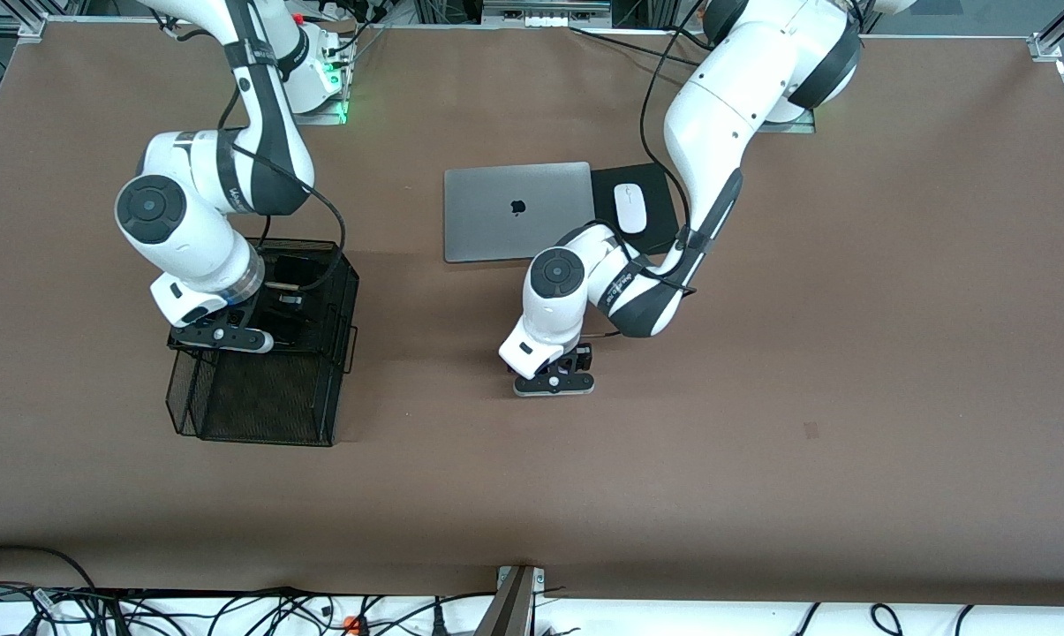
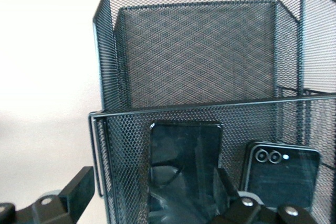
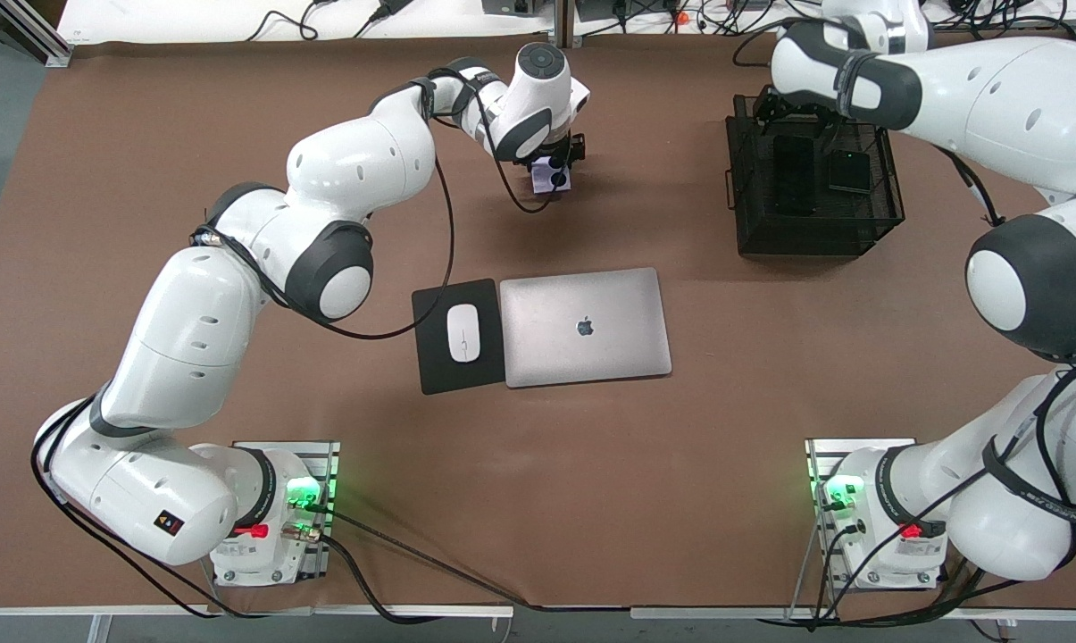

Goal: Place phones with both arms
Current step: 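Carry the white phone to the table middle while the right gripper returns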

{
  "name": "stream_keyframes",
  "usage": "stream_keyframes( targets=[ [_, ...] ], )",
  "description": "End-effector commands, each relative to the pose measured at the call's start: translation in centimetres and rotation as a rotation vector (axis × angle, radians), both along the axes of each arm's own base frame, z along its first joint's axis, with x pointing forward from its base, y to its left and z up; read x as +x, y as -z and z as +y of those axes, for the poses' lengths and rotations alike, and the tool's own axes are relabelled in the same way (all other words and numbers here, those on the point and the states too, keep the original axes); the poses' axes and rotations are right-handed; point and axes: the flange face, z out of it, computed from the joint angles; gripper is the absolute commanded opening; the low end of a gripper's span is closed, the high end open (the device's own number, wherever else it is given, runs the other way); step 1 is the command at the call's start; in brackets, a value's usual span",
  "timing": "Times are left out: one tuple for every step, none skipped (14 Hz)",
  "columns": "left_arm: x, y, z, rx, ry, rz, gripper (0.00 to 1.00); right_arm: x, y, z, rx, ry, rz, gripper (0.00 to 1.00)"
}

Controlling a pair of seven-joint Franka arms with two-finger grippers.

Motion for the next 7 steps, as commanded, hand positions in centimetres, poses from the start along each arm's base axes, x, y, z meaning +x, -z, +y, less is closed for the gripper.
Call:
stream_keyframes(
  targets=[
    [0.68, 0.45, -0.43, -0.007, -0.006, -0.045, 0.00, 1.23, -2.60, -1.11, 0.002, 0.012, 0.013, 1.00],
    [0.77, 0.59, -0.31, -0.002, -0.008, -0.051, 0.00, 1.27, -2.65, -1.29, 0.003, 0.014, 0.015, 1.00],
    [0.68, 0.71, -0.39, -0.002, -0.019, -0.050, 0.00, 1.27, -2.65, -1.29, 0.003, 0.014, 0.015, 1.00],
    [0.57, 0.72, -0.52, -0.007, -0.049, -0.049, 0.48, 1.23, -2.50, -1.21, 0.001, 0.013, 0.017, 1.00],
    [0.61, 0.71, -0.45, -0.005, -0.077, -0.053, 0.99, 1.21, -2.48, -1.12, 0.001, 0.011, 0.018, 1.00],
    [0.46, 0.65, -0.64, 0.000, -0.093, -0.059, 1.00, 1.24, -2.57, -1.09, 0.001, 0.011, 0.016, 1.00],
    [0.39, 0.30, -0.70, 0.005, -0.095, -0.055, 1.00, 1.23, -2.55, -1.01, 0.002, 0.011, 0.016, 1.00]
  ],
)
